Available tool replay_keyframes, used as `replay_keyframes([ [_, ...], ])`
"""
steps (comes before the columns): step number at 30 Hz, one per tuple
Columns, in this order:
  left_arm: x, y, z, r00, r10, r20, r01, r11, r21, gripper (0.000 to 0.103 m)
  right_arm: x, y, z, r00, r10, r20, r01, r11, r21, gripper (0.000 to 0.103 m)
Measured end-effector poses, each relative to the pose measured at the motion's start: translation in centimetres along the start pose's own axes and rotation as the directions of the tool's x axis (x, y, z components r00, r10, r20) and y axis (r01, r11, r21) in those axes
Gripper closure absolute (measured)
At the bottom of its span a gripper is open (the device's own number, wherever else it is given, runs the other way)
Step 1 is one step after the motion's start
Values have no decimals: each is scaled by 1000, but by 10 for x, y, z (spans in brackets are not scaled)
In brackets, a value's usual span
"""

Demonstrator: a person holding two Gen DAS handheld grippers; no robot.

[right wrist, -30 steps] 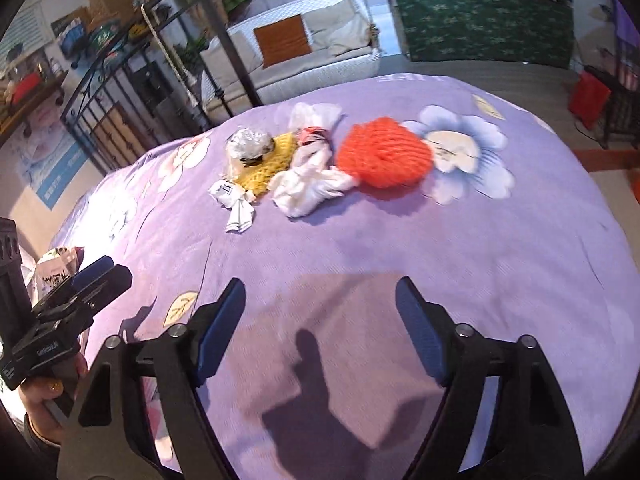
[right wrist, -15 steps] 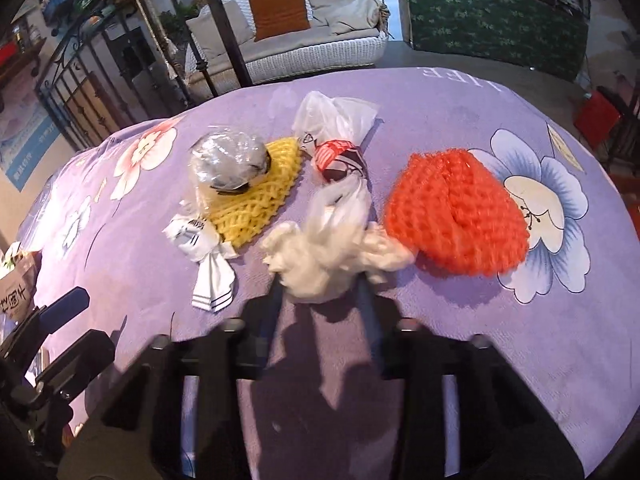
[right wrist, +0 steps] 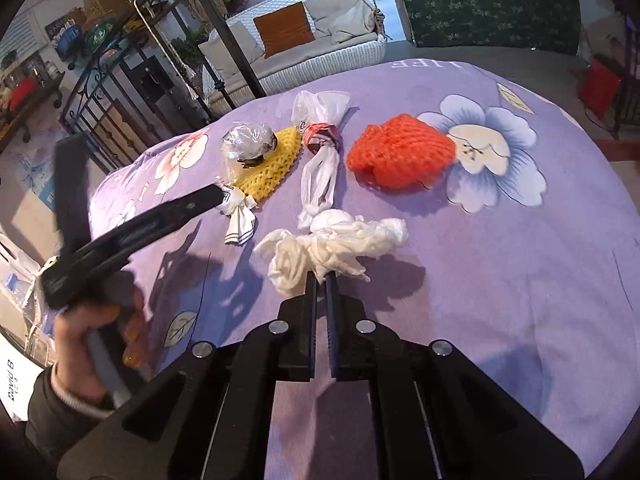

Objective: Collect trash
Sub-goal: 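Grasp the white printed wrapper with the left tool while the right tool grasps white tissues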

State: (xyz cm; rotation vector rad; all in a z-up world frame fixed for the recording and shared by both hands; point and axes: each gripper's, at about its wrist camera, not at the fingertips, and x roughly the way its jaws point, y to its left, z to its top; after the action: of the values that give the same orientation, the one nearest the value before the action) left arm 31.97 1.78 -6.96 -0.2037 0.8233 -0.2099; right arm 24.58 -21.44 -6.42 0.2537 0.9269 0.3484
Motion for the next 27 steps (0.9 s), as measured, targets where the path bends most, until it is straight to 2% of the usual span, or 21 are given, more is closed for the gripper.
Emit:
replay_keyframes([
  [5,20,0,7,1000,-5,-25,5,1000,-22,40,-20,-6,-13,1000,-9,25,9,1000,2,98],
  [6,23,-1,7,999,-10,-34,9,1000,-22,49,-22,-6,-15,1000,-13,28,13,1000,0,98],
  [7,24,-1,6,999,-4,-40,3,1000,-17,63,-24,-6,-16,999,-17,32,17,1000,0,98],
  [8,25,-1,6,999,1,-44,-2,1000,-12,66,-25,-7,-17,999,-16,35,16,1000,1,98],
  [18,-29,10,-29,996,-91,2,91,994,-63,69,-43,-2,-30,997,-6,80,6,1000,-8,98],
  [27,-83,-37,-77,981,-189,36,190,982,-10,69,-78,-6,-48,992,-6,126,7,1000,-7,98],
])
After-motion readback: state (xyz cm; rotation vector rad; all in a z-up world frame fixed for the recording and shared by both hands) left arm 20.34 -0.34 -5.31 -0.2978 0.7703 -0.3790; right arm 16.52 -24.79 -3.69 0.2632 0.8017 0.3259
